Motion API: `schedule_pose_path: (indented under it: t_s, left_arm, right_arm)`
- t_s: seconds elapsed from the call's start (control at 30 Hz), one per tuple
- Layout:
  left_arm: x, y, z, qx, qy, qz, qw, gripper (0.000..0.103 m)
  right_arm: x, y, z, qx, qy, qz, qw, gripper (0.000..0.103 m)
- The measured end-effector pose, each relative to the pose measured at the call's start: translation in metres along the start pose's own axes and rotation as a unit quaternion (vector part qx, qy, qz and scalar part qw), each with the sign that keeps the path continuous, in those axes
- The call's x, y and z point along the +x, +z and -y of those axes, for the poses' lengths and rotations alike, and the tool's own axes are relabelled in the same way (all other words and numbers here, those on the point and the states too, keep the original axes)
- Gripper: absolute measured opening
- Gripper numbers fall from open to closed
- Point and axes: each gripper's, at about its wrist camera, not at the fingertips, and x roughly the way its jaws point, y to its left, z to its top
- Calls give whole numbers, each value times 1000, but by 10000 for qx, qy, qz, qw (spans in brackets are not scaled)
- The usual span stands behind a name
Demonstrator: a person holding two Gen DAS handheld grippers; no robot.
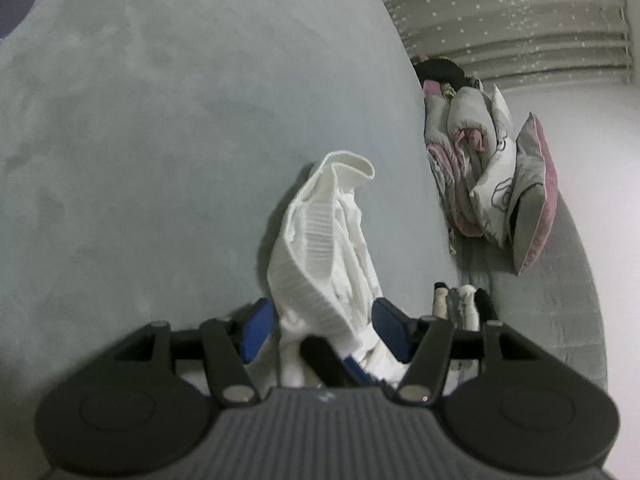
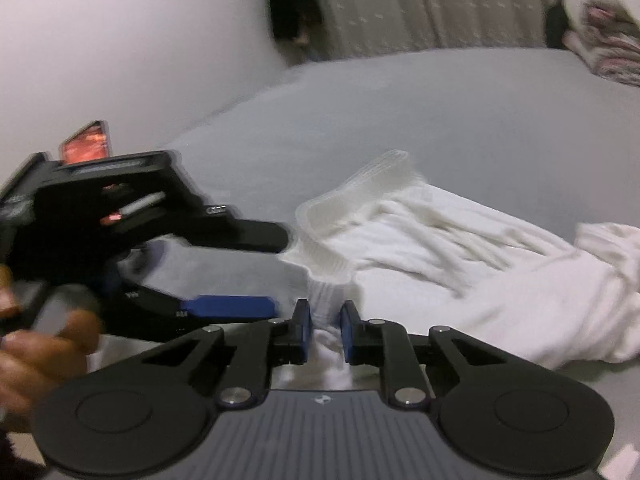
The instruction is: Fold clothes
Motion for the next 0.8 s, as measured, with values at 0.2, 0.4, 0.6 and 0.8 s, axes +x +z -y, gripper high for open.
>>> schedule_pose_path:
  t_s: [0.2,0.4,0.6,0.8]
  left_arm:
    - [-1,-1,1,153,233,-8,9996,56]
    - [5,-8,16,774,769,-18,9940,39]
    - [4,-14,27,1191,932,-83,9885,26]
    - [-3,-16,27,1242,947,26,9877,15]
  right_arm:
    - [6,-13,-28,-474,473,-288,9973,19]
    - [-11,-22,-28,-559,475,-429,9964,31]
    - [-66,-29,4,-682,-497,-241,9961,43]
    - [-110,-27,66,-390,-1755,-100,9837,46]
